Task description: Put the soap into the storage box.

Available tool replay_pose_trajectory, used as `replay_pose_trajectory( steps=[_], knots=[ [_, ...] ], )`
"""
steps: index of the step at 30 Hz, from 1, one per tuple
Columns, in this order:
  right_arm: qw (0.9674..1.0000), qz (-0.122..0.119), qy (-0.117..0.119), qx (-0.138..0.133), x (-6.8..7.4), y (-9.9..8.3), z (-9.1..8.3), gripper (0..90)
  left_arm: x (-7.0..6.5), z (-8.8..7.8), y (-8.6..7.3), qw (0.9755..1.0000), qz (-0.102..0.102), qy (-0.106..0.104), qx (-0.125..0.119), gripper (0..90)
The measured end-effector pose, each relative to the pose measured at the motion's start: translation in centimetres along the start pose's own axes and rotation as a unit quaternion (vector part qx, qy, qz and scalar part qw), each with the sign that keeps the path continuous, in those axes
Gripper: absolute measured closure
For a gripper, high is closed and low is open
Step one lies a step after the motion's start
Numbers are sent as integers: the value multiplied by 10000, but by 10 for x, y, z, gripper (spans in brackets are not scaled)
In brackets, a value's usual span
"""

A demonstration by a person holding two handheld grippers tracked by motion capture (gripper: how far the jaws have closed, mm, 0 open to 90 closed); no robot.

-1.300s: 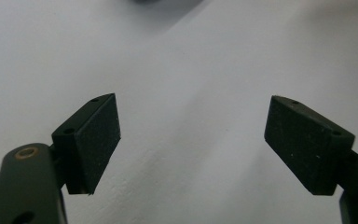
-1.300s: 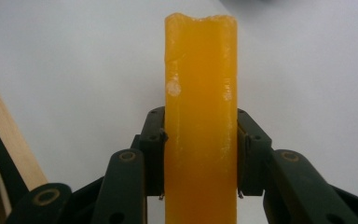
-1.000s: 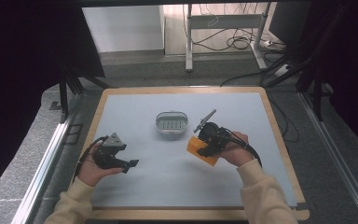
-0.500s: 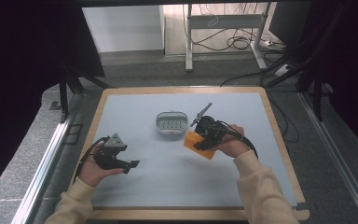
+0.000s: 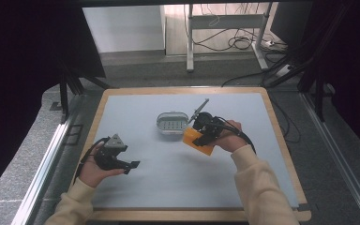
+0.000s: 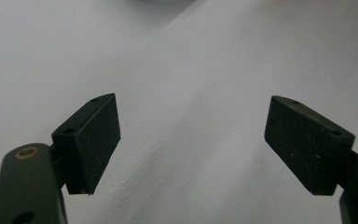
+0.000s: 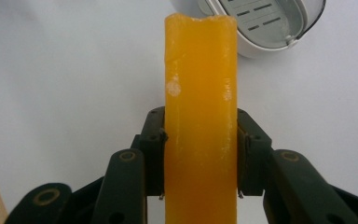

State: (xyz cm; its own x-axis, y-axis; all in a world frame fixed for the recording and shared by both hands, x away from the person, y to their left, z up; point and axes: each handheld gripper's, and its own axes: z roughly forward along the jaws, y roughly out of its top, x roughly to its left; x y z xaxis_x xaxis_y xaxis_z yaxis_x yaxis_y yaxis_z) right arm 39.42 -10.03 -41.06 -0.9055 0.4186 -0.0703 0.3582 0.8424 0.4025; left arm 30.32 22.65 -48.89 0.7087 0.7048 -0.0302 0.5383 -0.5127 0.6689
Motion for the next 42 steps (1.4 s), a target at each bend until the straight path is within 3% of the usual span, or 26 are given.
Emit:
replay_pose_trajectory(
  steps=[6, 28, 42],
  knots=[
    [10000, -68, -16, 42, -3, 5, 3, 617, 1, -1, 0, 10000, 27, 0, -15, 182],
    [10000, 40, 35, 64, -25, 11, 15, 617, 2, -1, -1, 10000, -16, 0, -15, 182],
    [9999, -118, 28, 72, -29, 29, 14, 616, 2, -2, 0, 10000, -23, -6, -22, 182]
  ],
)
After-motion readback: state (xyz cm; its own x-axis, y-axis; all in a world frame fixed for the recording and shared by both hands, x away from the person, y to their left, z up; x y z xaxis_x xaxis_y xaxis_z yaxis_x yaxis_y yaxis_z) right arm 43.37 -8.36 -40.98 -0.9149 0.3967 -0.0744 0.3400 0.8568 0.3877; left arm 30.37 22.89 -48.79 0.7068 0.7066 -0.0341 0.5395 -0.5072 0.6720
